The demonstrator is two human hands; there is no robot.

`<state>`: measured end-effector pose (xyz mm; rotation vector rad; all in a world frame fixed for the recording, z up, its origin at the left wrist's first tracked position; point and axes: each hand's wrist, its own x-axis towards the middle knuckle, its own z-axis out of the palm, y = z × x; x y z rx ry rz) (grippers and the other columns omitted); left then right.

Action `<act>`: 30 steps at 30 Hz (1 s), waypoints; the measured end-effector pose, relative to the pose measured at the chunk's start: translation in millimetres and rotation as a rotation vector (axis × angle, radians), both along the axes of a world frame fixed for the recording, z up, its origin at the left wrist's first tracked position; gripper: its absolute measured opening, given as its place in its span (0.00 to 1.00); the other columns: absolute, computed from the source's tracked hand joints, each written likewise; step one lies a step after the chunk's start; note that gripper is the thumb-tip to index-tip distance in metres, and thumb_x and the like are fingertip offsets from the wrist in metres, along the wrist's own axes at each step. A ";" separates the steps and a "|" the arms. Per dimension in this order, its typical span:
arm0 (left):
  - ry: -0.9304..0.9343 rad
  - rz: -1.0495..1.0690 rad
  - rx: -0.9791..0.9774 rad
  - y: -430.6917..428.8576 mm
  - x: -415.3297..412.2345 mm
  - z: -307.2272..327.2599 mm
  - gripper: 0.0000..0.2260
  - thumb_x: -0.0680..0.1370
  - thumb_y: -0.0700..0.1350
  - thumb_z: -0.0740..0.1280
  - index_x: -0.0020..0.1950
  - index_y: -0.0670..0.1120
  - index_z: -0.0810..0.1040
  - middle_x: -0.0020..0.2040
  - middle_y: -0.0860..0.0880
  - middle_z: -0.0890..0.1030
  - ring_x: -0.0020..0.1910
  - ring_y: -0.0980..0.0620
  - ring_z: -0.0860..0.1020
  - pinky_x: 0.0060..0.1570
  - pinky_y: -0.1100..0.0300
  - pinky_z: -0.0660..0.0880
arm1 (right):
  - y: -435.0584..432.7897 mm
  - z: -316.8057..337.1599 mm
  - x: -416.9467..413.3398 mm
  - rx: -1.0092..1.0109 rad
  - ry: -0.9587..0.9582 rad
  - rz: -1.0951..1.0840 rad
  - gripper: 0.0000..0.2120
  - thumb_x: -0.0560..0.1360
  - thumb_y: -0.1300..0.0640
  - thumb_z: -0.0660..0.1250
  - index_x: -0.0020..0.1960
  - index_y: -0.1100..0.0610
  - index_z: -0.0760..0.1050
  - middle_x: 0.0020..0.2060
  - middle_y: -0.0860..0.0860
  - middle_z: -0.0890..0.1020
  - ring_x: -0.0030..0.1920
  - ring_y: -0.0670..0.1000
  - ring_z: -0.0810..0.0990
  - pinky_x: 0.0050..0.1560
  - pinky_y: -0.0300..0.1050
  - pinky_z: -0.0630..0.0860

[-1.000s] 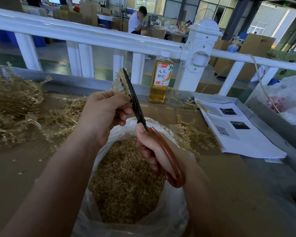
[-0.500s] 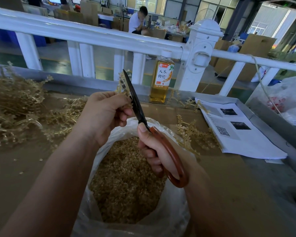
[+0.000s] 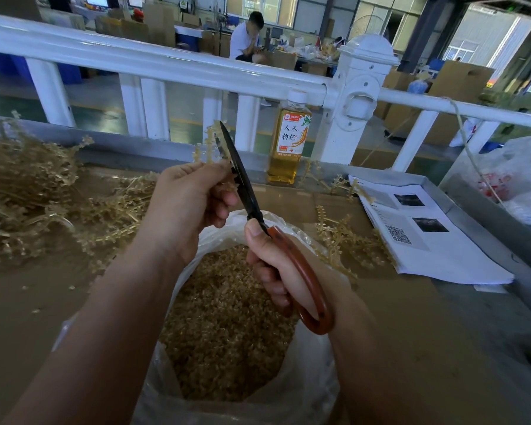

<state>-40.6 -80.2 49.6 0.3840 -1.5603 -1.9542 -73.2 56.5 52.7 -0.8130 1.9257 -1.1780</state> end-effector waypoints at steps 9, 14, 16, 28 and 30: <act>-0.035 0.027 -0.075 3.1 0.2 -0.9 0.12 0.79 0.41 0.62 0.36 0.41 0.76 0.22 0.50 0.76 0.19 0.55 0.70 0.20 0.68 0.66 | -3.1 -8.9 -4.4 -0.037 0.038 -0.064 0.19 0.68 0.32 0.52 0.39 0.48 0.66 0.28 0.50 0.67 0.26 0.47 0.63 0.28 0.41 0.63; -0.055 0.057 -0.103 5.4 0.7 -0.9 0.10 0.79 0.41 0.61 0.38 0.40 0.75 0.22 0.50 0.76 0.18 0.56 0.70 0.20 0.68 0.66 | -3.1 -10.8 -3.3 -0.026 0.055 -0.072 0.19 0.74 0.36 0.51 0.38 0.49 0.66 0.29 0.49 0.68 0.26 0.47 0.64 0.28 0.41 0.63; -0.054 0.063 -0.121 7.0 0.8 -0.3 0.10 0.79 0.40 0.61 0.38 0.40 0.74 0.21 0.50 0.76 0.18 0.56 0.70 0.19 0.68 0.65 | -2.7 -10.5 -1.8 -0.049 0.033 -0.065 0.19 0.73 0.36 0.51 0.38 0.50 0.66 0.28 0.49 0.66 0.25 0.46 0.62 0.27 0.39 0.60; -0.057 0.037 -0.106 9.6 -0.2 1.0 0.10 0.79 0.40 0.61 0.38 0.40 0.74 0.21 0.50 0.76 0.18 0.56 0.69 0.20 0.68 0.65 | 0.5 -7.4 -1.4 -0.060 -0.059 -0.033 0.20 0.63 0.33 0.50 0.37 0.49 0.64 0.28 0.48 0.63 0.15 0.40 0.61 0.18 0.30 0.57; -0.057 0.030 -0.102 9.5 0.0 0.9 0.10 0.79 0.40 0.61 0.39 0.39 0.75 0.21 0.50 0.76 0.18 0.56 0.69 0.20 0.68 0.65 | 0.7 -7.9 -2.2 -0.059 -0.070 -0.033 0.19 0.66 0.34 0.50 0.37 0.49 0.64 0.28 0.48 0.62 0.15 0.40 0.61 0.17 0.30 0.57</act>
